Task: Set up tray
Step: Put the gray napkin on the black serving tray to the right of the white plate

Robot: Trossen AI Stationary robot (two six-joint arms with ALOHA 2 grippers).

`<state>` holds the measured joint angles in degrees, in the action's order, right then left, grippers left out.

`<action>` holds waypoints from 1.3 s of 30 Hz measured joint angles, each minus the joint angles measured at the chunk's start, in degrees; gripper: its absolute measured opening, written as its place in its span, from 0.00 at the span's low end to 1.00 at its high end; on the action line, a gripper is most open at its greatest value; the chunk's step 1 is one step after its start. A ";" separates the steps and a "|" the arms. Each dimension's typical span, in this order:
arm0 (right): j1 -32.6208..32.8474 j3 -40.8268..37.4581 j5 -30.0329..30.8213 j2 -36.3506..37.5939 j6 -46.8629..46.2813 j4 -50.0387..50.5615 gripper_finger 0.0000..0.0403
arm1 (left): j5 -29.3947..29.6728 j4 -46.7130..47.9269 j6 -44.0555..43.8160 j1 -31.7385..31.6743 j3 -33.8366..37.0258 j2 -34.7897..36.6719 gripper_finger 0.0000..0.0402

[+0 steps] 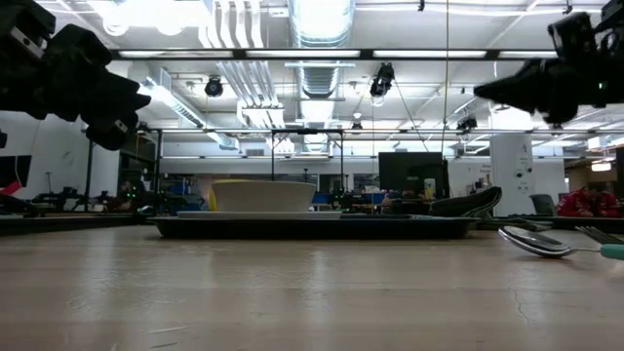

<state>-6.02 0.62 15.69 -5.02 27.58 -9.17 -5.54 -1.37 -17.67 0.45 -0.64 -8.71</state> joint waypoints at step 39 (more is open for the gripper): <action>-0.02 0.02 3.99 0.02 -76.87 -21.22 0.17 | -0.06 0.09 0.00 -0.04 0.00 0.00 0.20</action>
<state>-6.04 0.64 19.68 -4.99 -49.28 -30.39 -5.60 -1.28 -17.67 0.40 -0.64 -8.71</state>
